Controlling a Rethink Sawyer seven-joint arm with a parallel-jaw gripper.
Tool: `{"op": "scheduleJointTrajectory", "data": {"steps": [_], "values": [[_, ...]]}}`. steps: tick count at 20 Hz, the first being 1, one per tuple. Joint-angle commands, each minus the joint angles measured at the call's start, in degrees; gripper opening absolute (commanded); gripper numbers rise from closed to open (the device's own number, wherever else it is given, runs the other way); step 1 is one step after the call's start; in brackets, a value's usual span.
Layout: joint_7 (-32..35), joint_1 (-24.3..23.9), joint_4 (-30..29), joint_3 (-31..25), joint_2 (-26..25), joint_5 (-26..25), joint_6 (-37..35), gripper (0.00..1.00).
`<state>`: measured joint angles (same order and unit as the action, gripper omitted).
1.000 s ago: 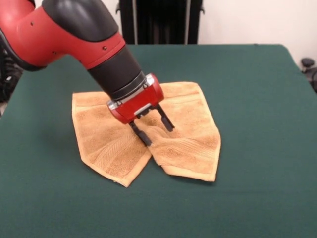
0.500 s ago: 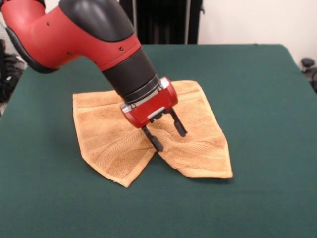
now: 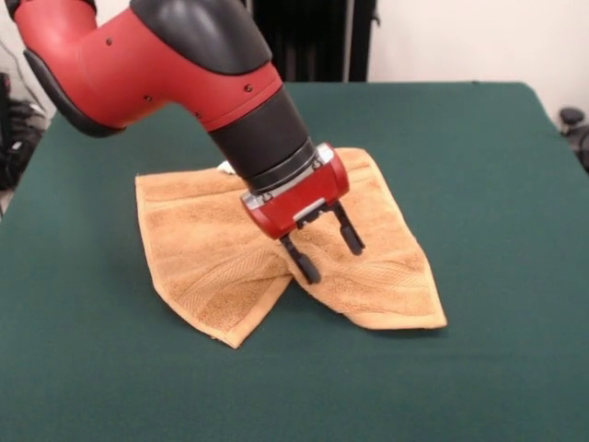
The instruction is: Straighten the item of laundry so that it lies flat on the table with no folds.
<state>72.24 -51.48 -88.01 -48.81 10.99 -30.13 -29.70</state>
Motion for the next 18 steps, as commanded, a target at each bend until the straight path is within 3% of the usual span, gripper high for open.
{"op": "scheduleJointTrajectory", "data": {"steps": [1, 10, 18], "values": [[1.11, 4.92, -2.02, 1.73, -0.96, -2.15, 1.44, 1.00], [1.47, 4.82, -2.80, 1.76, 0.85, -0.92, -0.31, 1.00], [-5.02, -1.39, -2.86, 0.12, 7.12, 5.57, -16.56, 1.00]]}}
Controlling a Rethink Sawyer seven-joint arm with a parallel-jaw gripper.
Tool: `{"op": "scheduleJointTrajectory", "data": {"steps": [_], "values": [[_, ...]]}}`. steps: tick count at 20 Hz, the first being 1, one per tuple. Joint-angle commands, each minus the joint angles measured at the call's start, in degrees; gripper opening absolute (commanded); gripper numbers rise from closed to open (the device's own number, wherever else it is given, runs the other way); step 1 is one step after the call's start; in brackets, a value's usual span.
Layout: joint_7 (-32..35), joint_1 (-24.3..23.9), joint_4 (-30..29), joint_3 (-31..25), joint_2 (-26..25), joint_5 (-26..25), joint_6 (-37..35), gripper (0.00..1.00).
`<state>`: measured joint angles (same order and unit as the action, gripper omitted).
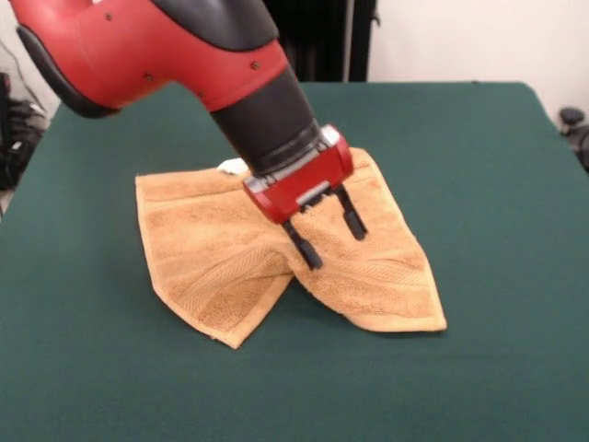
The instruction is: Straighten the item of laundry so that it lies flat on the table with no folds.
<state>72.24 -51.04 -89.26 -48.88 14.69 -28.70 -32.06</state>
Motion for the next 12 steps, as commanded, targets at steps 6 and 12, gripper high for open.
{"op": "scheduleJointTrajectory", "data": {"steps": [6, 12], "values": [[-9.21, -4.75, 0.62, 0.13, 3.94, 3.65, -19.37, 1.00], [-13.31, -5.95, 6.94, 1.30, 2.74, -1.34, -19.43, 1.00]]}}
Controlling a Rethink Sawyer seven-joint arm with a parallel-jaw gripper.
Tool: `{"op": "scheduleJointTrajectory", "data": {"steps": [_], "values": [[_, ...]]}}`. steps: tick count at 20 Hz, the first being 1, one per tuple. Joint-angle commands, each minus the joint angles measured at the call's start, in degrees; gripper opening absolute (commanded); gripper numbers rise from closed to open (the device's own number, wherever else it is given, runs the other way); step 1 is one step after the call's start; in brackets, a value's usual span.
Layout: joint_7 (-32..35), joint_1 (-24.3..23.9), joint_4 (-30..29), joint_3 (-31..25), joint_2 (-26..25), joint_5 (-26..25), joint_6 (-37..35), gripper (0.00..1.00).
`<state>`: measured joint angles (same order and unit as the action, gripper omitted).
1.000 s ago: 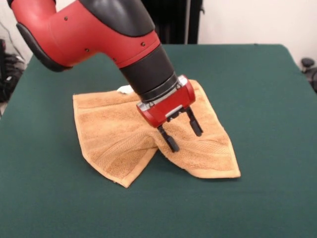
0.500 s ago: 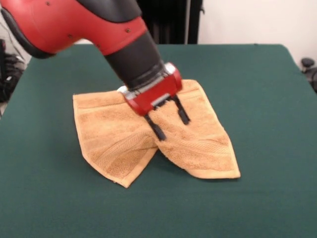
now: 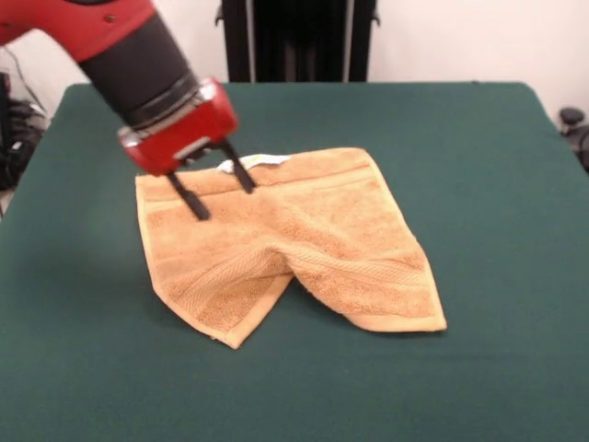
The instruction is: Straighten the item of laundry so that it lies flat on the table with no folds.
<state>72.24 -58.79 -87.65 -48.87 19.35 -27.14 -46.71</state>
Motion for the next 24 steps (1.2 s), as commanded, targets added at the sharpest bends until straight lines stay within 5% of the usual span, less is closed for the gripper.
{"op": "scheduleJointTrajectory", "data": {"steps": [1, 11, 20, 24], "values": [[-14.34, 1.86, 6.89, 1.83, -1.98, -4.65, -4.22, 1.00], [-26.37, -0.70, 9.62, -4.98, -6.15, -17.47, 9.40, 1.00], [-29.33, -1.00, 10.48, -7.46, -9.83, -18.43, 12.33, 1.00], [-23.82, -0.03, 9.23, -5.97, -8.65, -19.21, 15.14, 1.00]]}}
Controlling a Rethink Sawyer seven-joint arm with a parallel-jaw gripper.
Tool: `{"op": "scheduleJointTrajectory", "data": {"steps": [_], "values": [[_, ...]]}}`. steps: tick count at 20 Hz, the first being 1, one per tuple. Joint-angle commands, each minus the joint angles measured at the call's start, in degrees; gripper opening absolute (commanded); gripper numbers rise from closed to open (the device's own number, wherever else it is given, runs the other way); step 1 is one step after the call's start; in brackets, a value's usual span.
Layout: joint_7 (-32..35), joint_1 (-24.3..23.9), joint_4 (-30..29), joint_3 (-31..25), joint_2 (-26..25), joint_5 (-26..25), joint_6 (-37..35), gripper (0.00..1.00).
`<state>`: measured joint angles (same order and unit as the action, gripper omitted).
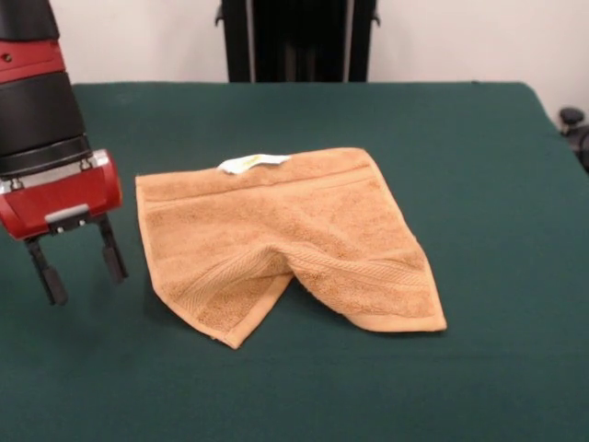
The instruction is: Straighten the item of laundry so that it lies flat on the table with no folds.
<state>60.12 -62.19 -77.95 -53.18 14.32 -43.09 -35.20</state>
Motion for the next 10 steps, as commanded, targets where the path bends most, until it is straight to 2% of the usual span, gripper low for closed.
{"op": "scheduleJointTrajectory", "data": {"steps": [1, 3, 5, 10], "values": [[-6.60, 4.47, -1.13, 0.14, -2.05, -3.91, 5.47, 1.00], [1.66, 6.75, -1.75, 3.59, 0.29, -4.09, 6.68, 1.00], [5.73, 8.17, -2.12, 5.36, 0.69, -2.81, 5.50, 1.00], [8.61, 9.90, -2.80, 7.56, 0.59, -2.27, 8.30, 1.00]]}}
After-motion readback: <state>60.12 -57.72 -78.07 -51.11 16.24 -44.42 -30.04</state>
